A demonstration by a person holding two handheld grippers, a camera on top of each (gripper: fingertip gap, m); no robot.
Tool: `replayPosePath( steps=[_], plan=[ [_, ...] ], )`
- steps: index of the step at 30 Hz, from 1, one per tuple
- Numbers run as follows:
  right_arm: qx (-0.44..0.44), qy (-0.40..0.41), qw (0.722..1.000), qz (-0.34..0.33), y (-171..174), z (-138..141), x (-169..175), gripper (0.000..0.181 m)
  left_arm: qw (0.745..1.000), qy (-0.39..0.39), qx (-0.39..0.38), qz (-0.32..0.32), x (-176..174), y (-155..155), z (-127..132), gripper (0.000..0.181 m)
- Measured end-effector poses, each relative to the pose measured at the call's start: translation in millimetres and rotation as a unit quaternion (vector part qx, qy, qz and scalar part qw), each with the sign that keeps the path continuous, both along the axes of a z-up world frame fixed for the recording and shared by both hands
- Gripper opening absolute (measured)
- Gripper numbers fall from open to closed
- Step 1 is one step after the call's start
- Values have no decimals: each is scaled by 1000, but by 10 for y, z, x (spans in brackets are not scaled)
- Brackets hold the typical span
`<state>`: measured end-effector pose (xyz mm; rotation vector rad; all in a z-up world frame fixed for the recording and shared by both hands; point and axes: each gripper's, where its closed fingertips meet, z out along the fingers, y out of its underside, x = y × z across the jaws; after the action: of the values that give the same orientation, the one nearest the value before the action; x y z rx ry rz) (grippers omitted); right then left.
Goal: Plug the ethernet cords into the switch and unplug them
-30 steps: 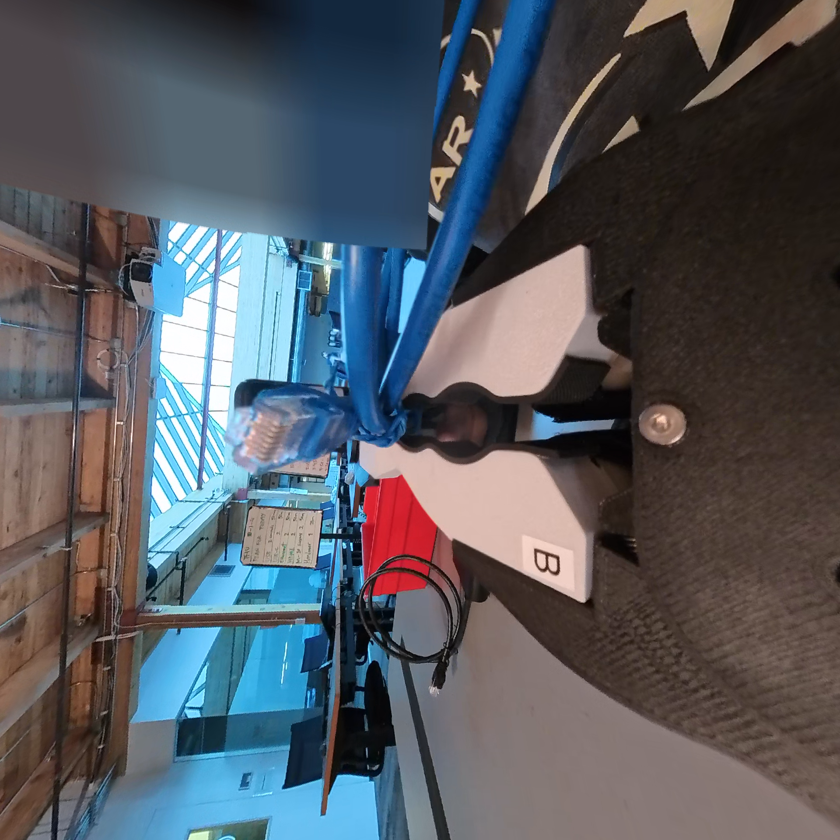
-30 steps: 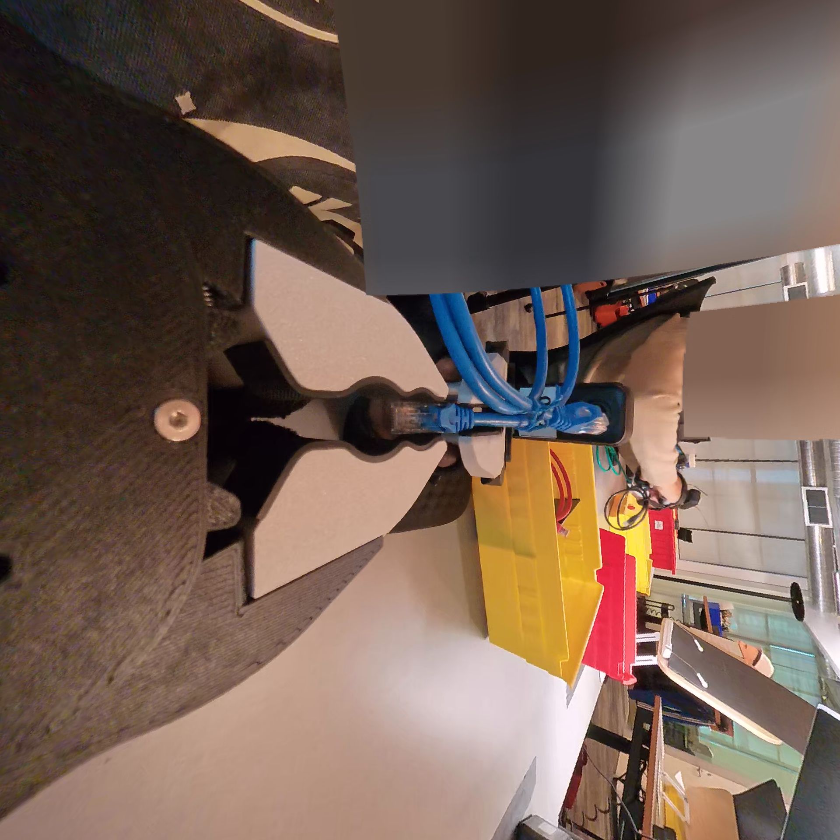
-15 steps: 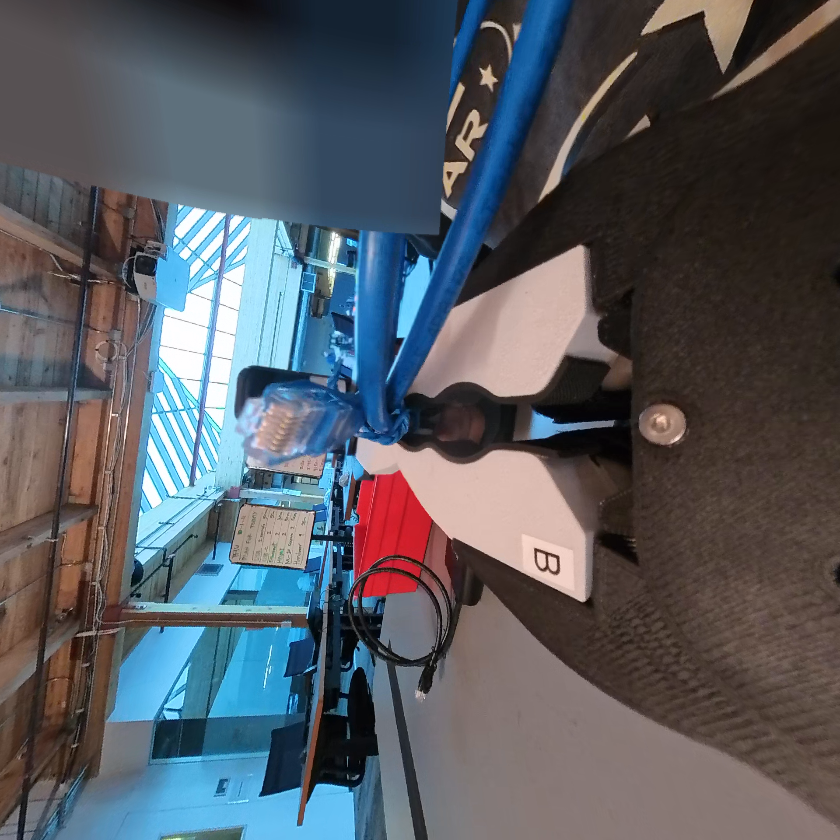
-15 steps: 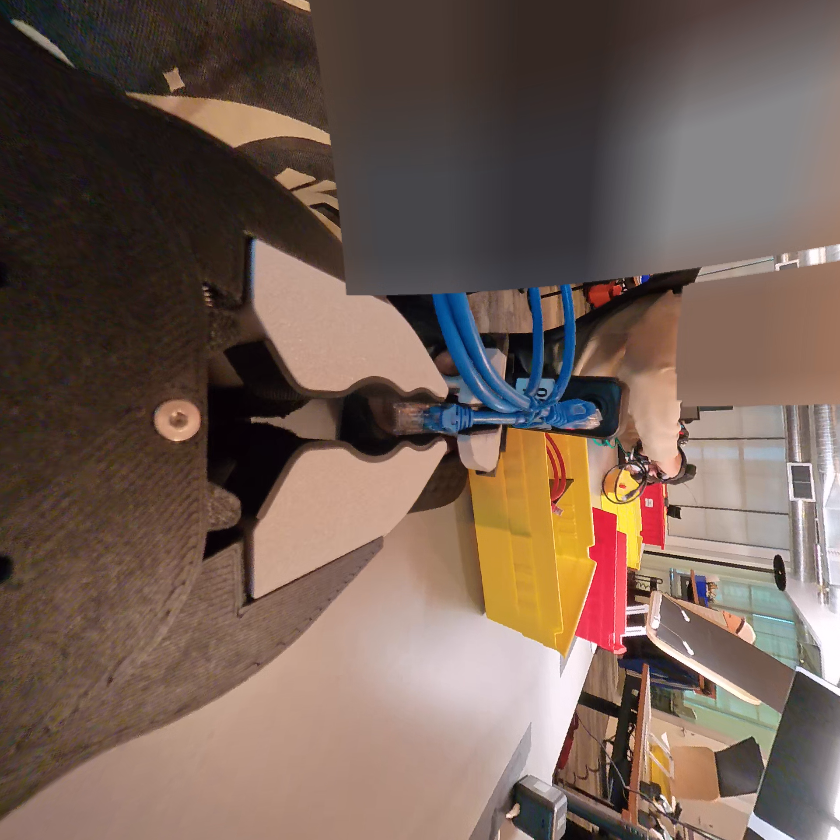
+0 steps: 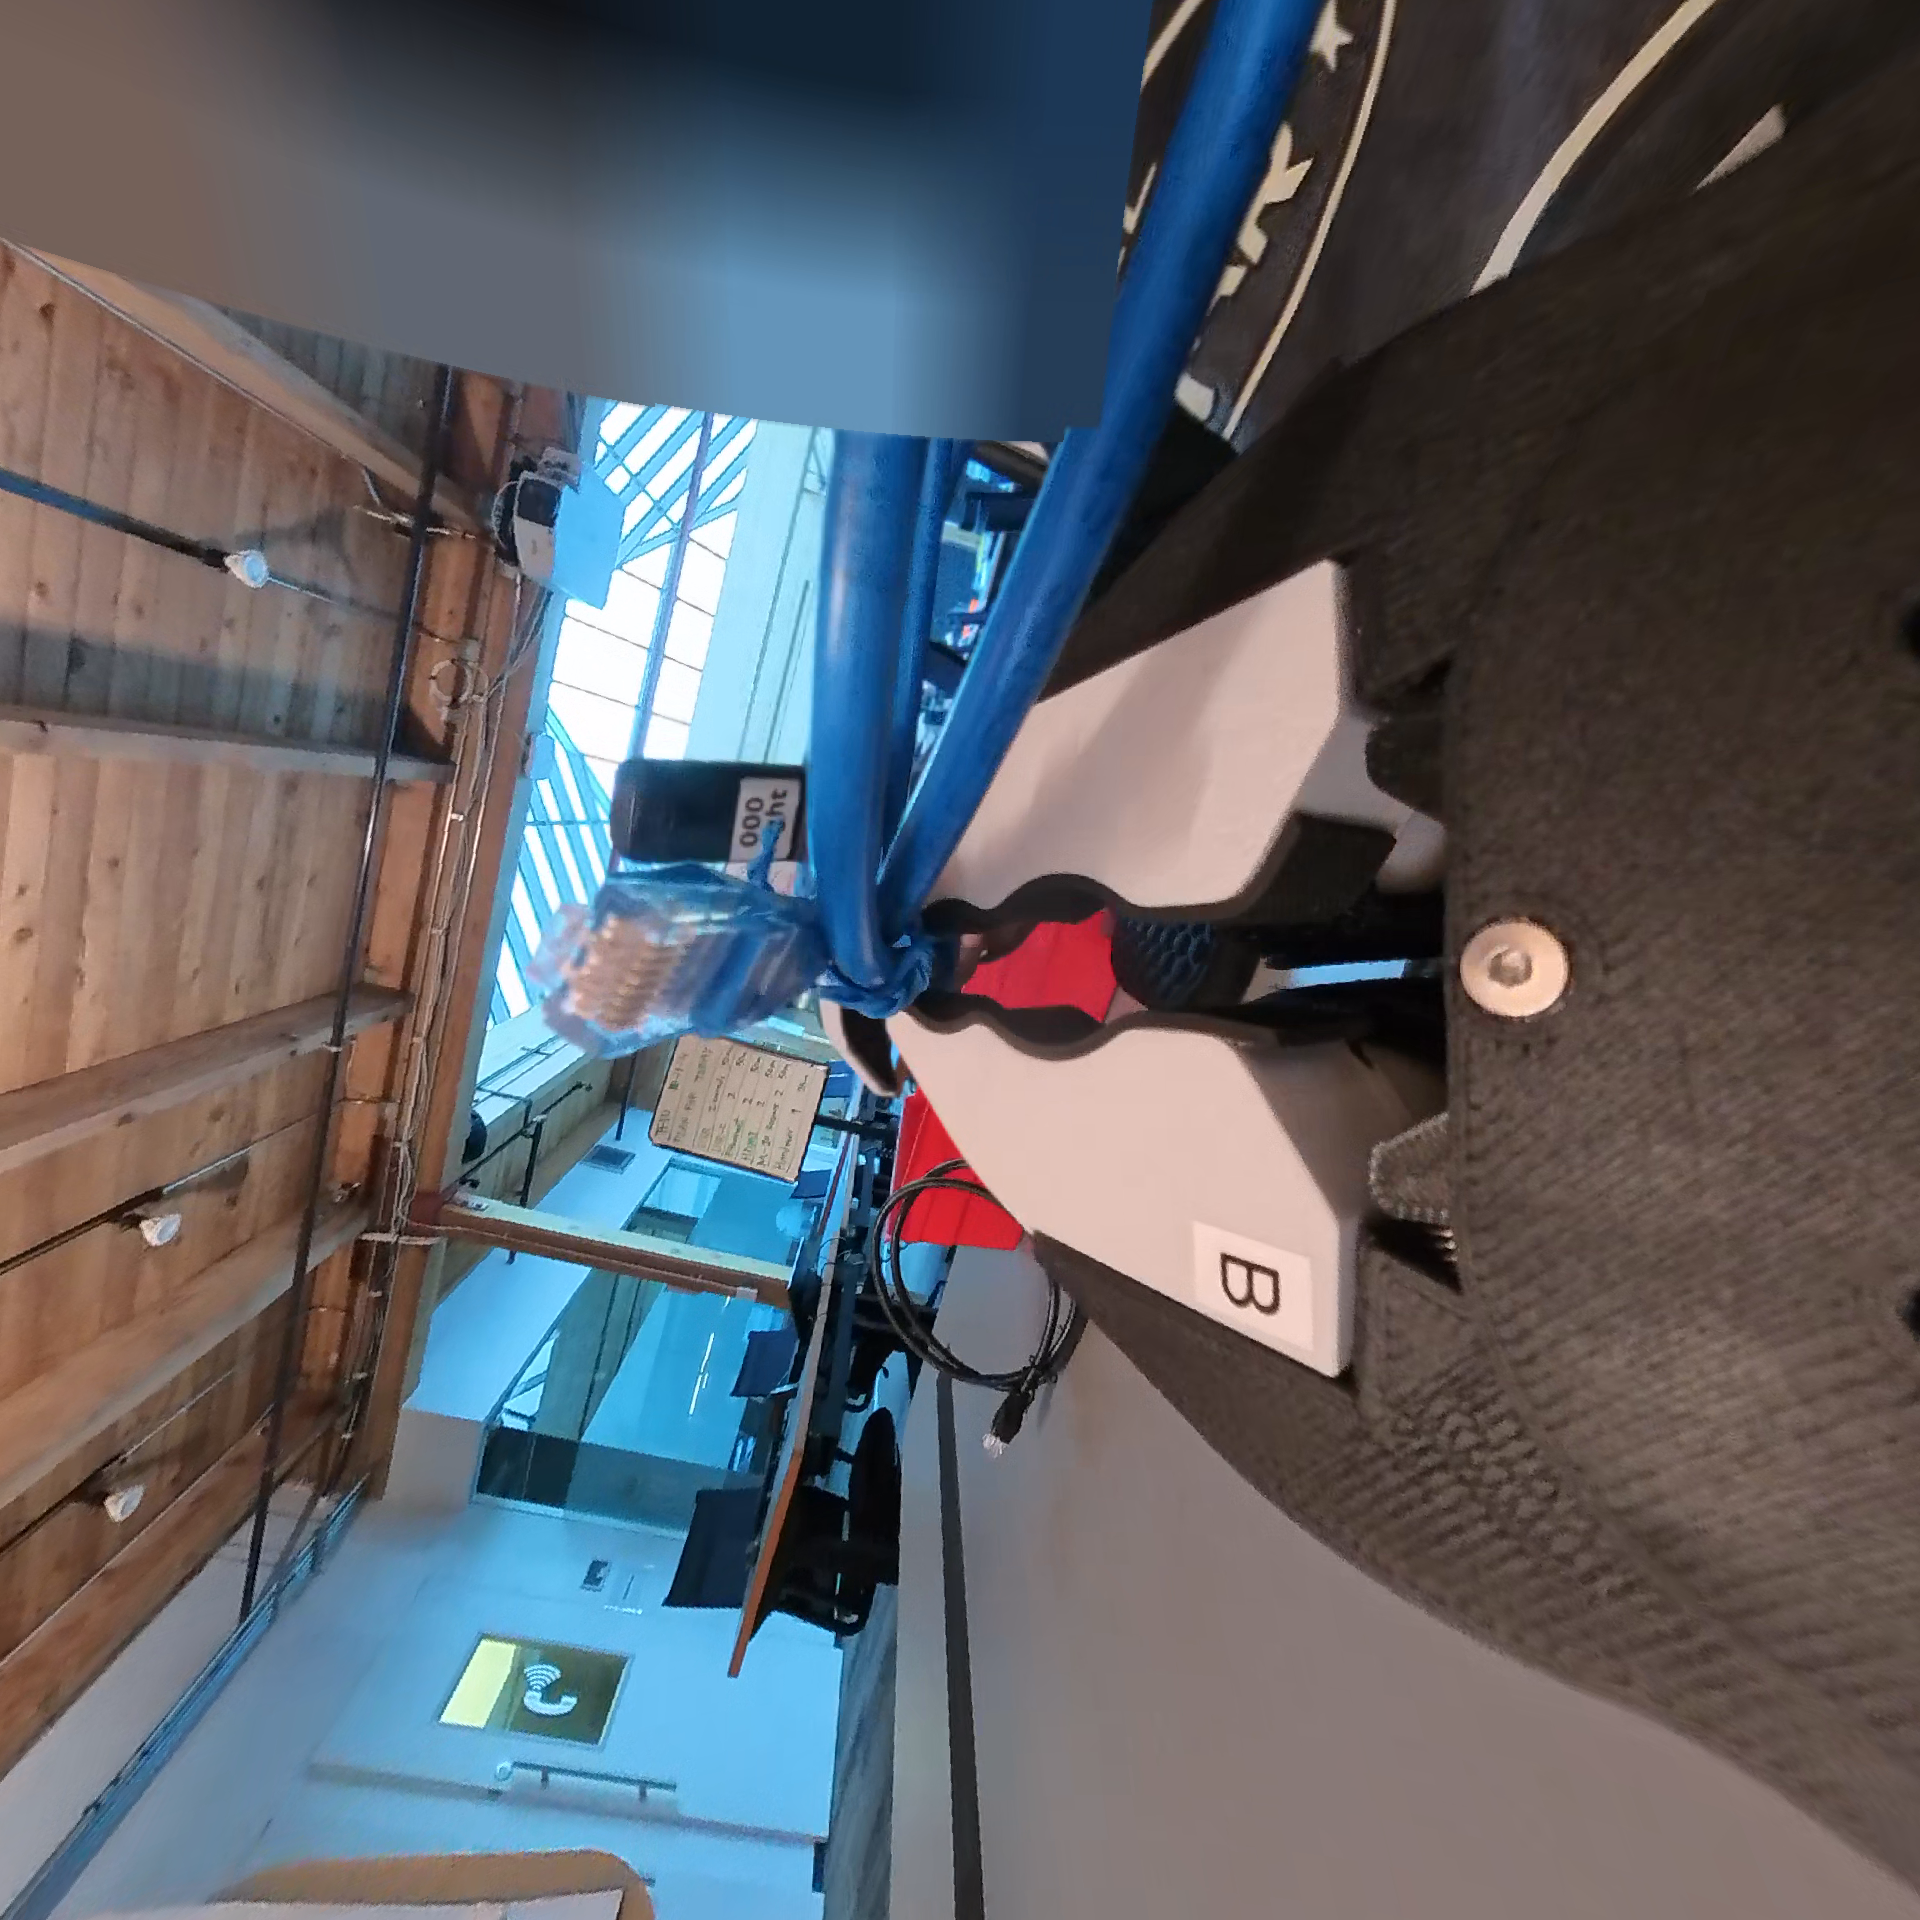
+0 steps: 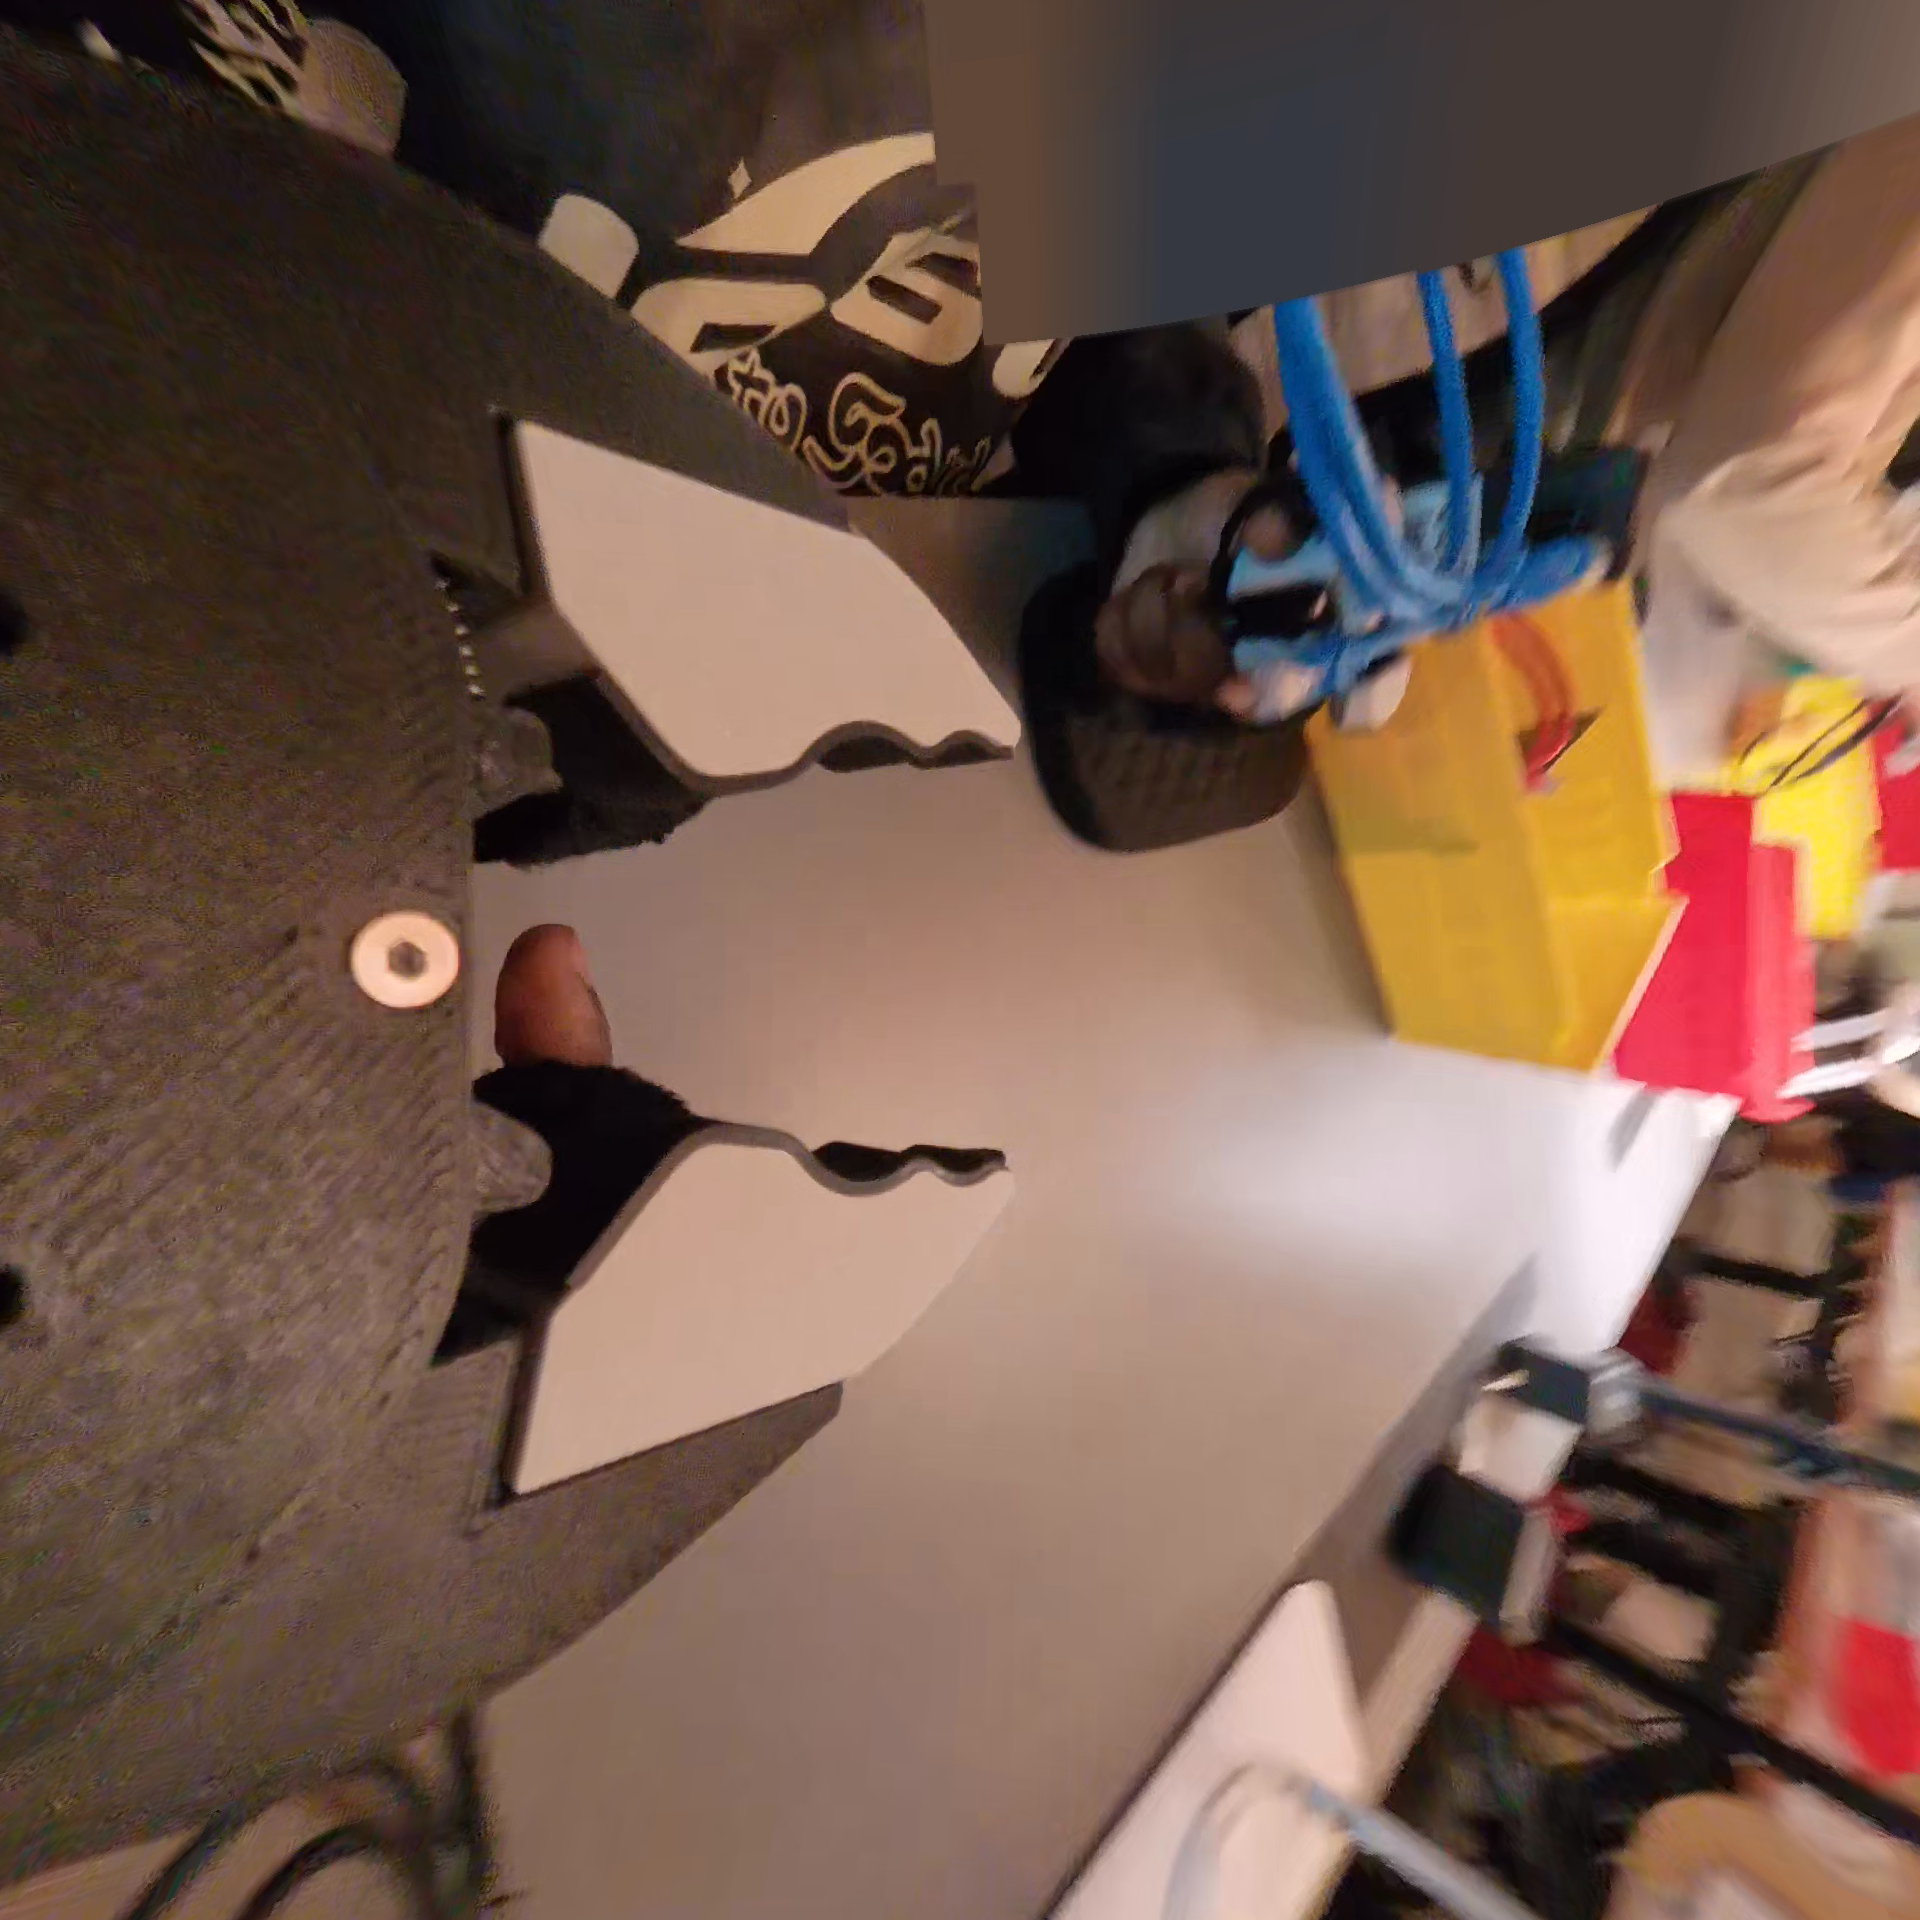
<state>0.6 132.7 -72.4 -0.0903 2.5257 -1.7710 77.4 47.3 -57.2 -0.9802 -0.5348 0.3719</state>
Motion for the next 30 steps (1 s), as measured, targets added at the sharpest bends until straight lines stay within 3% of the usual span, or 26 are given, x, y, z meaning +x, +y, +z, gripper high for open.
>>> replayPosePath(
  steps=[5, 10, 15, 20, 25, 30],
  plan=[
    [128, -23, 986, -107, 355, -168, -533, 76, 1000, -2, 7, 16, -36, -49, 6, 10],
    [250, -15, 959, -137, 636, -427, -717, 96, 999, 2, 26, 41, -60, -160, 37, 11],
    [315, 36, 939, -137, 669, -529, -922, 103, 995, 17, 87, 44, -24, -342, 137, 10],
    [325, 22, 938, -116, 558, -810, -960, 111, 996, 18, 84, 39, -19, -332, 133, 10],
    [402, 2, 913, -75, 755, -1228, -1052, 99, 996, 18, 87, 9, 21, -278, 137, 10],
    [380, -13, 920, -96, 769, -1378, -1257, 92, 997, 28, 77, 0, 56, -239, 148, 10]
  ],
)
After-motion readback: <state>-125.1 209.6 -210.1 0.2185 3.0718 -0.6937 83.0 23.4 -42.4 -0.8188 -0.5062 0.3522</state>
